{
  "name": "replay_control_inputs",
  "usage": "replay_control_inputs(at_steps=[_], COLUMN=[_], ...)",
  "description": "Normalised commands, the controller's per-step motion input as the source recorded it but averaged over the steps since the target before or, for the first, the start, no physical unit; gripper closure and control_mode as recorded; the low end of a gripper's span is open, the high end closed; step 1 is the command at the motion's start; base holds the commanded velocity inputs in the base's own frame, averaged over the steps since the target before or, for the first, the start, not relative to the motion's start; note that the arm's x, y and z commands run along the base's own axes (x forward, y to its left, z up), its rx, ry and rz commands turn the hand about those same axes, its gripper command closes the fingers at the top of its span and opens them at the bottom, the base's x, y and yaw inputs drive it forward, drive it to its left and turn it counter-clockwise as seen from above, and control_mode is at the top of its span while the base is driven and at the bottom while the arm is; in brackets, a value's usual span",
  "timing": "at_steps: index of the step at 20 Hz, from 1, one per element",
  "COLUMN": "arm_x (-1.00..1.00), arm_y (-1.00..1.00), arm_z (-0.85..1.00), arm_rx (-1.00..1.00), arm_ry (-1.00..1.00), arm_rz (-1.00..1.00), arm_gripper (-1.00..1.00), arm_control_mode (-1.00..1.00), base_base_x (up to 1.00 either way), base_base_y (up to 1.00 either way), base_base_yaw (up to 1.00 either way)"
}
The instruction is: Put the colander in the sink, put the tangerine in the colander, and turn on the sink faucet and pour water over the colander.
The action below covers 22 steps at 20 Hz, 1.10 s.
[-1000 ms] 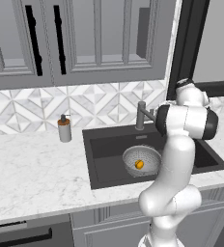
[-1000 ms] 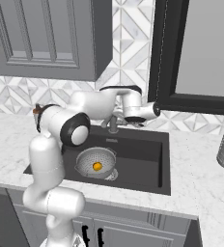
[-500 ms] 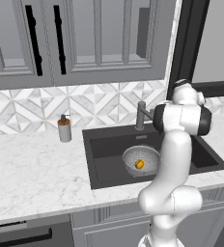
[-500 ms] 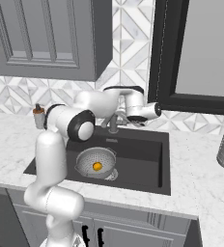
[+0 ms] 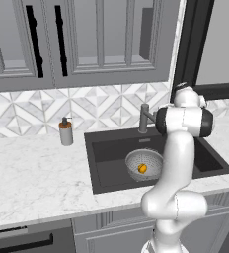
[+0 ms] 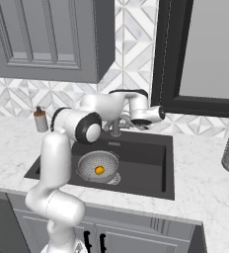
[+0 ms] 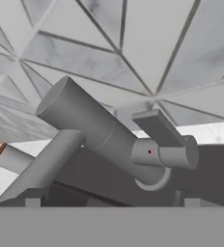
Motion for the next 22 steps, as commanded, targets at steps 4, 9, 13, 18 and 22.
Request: replay_control_inputs(at_steps=[4,9,13,18,22], arm_x=[0.19,0.25,0.31,0.28,0.22], arm_y=[0.02,0.04,0.0,0.0,0.0], arm_z=[-0.16,-0.1,-0.04,-0.08,-0.14], arm_rx=[0.0,0.0,0.0,0.0,0.0], arm_ry=[0.0,0.0,0.0,0.0,0.0], arm_rz=[0.0,0.0,0.0,0.0,0.0], arm_gripper=[-1.0,-1.0,-1.0,-1.0,-1.0], arm_control_mode=[-1.0,-1.0,-1.0,-1.0,-1.0], base_base_x=[0.0,0.0,0.0,0.0,0.0], base_base_y=[0.0,0.0,0.0,0.0,0.0], base_base_yaw=[0.0,0.0,0.0,0.0,0.0])
